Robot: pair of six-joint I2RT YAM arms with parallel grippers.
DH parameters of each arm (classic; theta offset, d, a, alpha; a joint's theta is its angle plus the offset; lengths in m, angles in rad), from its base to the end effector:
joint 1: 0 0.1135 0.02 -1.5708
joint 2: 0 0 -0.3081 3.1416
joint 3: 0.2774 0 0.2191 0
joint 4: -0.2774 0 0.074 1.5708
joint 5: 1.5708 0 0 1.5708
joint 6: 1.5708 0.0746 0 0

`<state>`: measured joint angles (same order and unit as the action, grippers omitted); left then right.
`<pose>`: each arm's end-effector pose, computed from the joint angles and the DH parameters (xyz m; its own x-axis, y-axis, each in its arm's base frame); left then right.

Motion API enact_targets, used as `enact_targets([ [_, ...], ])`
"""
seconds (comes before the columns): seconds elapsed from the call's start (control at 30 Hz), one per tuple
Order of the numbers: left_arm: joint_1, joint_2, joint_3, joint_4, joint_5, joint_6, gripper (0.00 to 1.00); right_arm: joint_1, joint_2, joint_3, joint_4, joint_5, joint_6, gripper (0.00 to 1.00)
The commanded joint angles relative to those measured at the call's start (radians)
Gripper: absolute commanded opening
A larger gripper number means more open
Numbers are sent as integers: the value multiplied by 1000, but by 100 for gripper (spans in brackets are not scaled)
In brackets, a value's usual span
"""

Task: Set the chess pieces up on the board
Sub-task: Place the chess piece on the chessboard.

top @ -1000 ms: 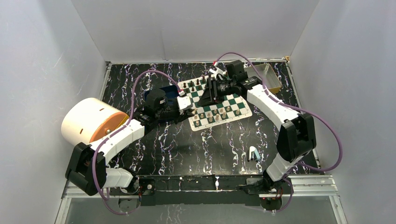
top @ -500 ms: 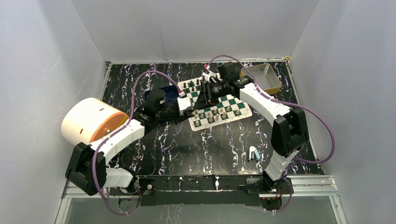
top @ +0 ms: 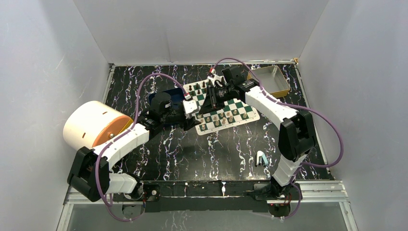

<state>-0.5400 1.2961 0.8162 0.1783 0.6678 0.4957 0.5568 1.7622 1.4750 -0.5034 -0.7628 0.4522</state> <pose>0.2144 -0.1824 0.3266 0.2091 0.3101 -0.9274 0.9224 0.2523 0.2924 0.3019 0.2486 0.3229 -0.8900 -0.1819 -0.4181 -0.4511 0.4851 0.7491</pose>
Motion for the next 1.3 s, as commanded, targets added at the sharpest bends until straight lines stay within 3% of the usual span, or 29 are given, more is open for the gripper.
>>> enact_targets([
  [0.0,-5,-30,-3,18,-67,-32,75,-4,-89,-28,70,130,9,13],
  [0.03,-5,-37,-7,26,-80,-44,89,-10,-105,-43,84,166,18,13],
  [0.07,-5,-45,-10,31,-103,-53,91,-18,-123,-59,101,206,25,13],
  [0.23,-5,-82,-2,22,-242,-125,92,-53,-213,-117,121,421,17,12],
  [0.4,-5,-103,44,0,-385,-351,93,-65,-301,-175,110,709,-43,13],
  [0.57,-3,-68,130,-182,-513,-502,93,-84,-323,-197,73,948,-102,13],
  [0.73,8,26,270,-413,-553,-519,96,-159,-317,-256,82,996,-116,13],
  [1.0,9,-89,117,-284,-614,-500,96,-254,-258,-369,145,988,-106,13],
  [1.27,8,-144,59,-228,-679,-469,94,-310,-204,-437,244,1012,-88,13],
])
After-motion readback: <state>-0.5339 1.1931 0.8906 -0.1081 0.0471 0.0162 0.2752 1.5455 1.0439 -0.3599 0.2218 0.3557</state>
